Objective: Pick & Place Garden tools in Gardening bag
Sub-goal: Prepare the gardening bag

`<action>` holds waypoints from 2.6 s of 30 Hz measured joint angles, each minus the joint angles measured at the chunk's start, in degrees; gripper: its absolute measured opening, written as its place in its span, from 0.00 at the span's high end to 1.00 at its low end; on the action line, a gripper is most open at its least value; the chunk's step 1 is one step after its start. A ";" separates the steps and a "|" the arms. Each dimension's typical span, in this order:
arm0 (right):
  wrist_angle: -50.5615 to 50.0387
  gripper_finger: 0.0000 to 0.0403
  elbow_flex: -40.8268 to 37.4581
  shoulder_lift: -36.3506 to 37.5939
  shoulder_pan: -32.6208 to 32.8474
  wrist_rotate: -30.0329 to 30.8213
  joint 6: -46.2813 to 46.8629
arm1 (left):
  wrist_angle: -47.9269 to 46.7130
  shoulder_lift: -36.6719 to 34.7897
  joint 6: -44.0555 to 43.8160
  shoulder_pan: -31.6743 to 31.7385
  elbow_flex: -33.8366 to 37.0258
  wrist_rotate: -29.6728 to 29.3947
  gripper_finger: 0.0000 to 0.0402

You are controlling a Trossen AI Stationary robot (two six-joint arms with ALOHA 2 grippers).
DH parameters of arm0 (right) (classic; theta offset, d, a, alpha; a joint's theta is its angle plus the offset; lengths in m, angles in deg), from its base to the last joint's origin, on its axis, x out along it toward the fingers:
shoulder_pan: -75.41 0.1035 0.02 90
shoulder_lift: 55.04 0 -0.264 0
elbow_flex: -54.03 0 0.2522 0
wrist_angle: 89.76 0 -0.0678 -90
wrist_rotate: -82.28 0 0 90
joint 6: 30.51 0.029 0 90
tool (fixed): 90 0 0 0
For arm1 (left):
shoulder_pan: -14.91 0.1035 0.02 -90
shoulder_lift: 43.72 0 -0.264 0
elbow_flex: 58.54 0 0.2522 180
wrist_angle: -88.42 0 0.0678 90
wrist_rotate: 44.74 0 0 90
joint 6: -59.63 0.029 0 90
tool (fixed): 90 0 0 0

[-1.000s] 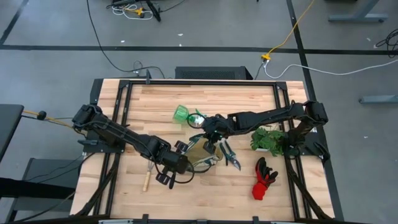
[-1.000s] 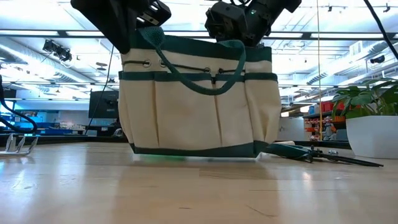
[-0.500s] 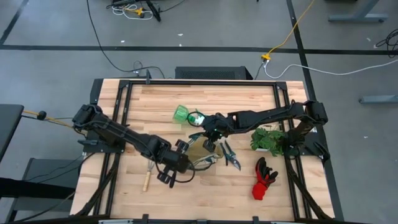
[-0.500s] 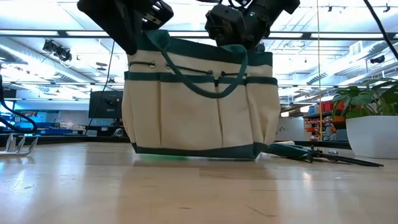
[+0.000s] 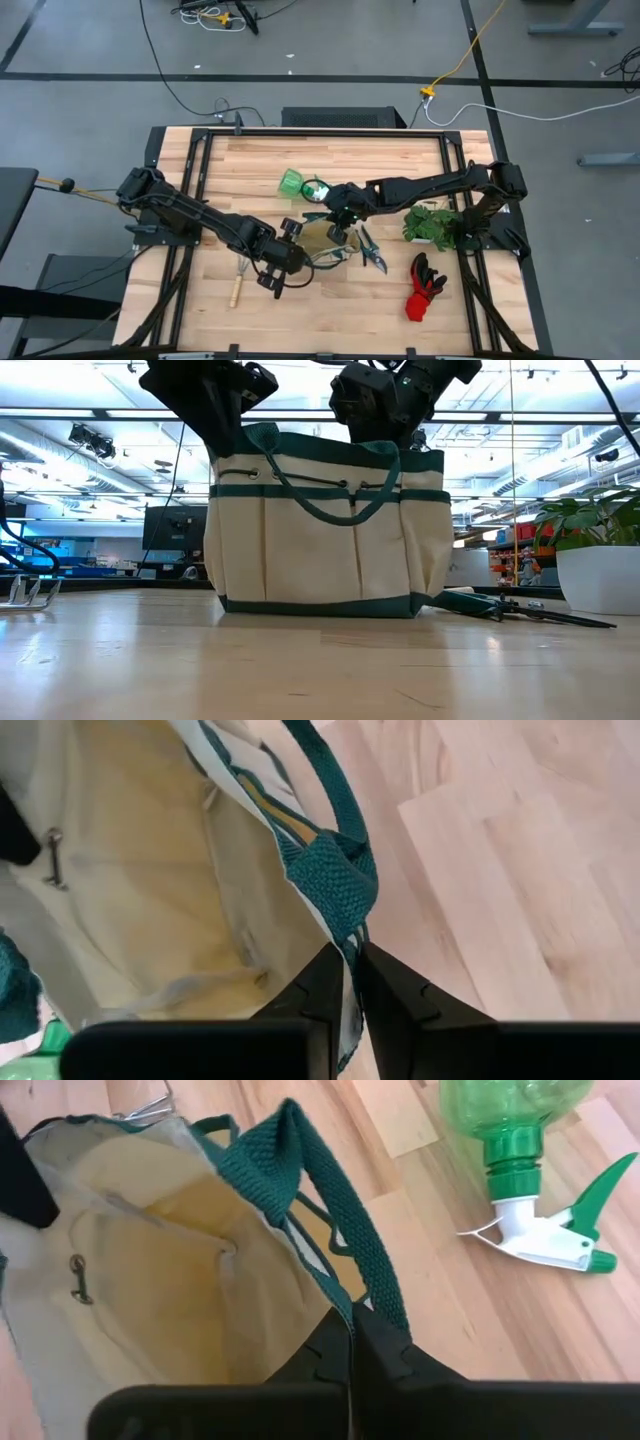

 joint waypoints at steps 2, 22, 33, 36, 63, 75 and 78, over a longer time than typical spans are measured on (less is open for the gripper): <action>0.11 0.96 0.00 0.00 0.00 -0.21 0.01 | -0.11 0.00 -0.24 0.00 0.00 -0.04 0.89; 0.91 0.89 -0.02 0.00 0.04 -0.47 -0.34 | 1.74 -6.40 -7.14 2.64 0.00 3.58 0.86; 1.13 0.89 -0.02 0.00 0.04 -0.43 -1.27 | 9.86 -5.98 -8.77 4.33 -0.01 3.74 0.62; 1.17 0.89 -0.02 0.00 0.04 -0.42 -1.31 | 10.86 -5.20 -9.31 5.45 0.02 4.89 0.58; 0.92 0.89 -0.02 0.00 0.04 -0.36 -2.54 | 17.70 3.93 -10.12 6.85 0.00 5.08 0.57; 1.37 0.89 -0.02 0.00 0.04 -0.36 -2.55 | 10.36 3.43 -8.57 6.97 -5.74 0.88 0.57; 1.37 0.89 -0.04 0.00 0.04 -0.38 -2.55 | 9.50 3.55 -9.26 7.05 -5.65 1.81 0.57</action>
